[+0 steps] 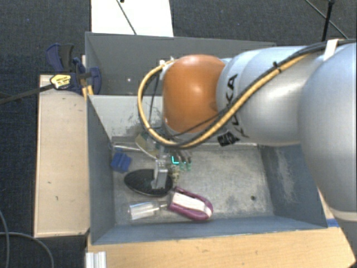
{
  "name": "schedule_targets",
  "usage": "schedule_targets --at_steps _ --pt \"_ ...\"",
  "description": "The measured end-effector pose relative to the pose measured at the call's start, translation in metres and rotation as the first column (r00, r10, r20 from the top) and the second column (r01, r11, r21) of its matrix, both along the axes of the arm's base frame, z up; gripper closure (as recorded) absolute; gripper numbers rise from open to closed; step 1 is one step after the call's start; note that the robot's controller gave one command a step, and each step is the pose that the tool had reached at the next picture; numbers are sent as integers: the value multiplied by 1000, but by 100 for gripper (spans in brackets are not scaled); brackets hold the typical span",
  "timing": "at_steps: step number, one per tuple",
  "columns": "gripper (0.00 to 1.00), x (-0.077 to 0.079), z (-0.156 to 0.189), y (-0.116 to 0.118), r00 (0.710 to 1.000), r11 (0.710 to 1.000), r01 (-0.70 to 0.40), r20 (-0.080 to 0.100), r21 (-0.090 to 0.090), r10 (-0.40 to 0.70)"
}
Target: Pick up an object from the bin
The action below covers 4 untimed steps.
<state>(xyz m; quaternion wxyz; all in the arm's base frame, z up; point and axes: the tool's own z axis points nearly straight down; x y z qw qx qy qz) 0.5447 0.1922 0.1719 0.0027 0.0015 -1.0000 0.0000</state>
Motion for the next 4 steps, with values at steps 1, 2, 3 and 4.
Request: schedule_targets --at_steps 1,2,3,4 --pt "0 7 -99 5 1000 1000 -28 2 6 28" --pt "100 17 -91 6 999 1000 -20 39 14 19" --pt "0 9 -97 6 1000 1000 -21 11 8 21" --pt "100 13 -94 5 1000 1000 -15 27 11 14"
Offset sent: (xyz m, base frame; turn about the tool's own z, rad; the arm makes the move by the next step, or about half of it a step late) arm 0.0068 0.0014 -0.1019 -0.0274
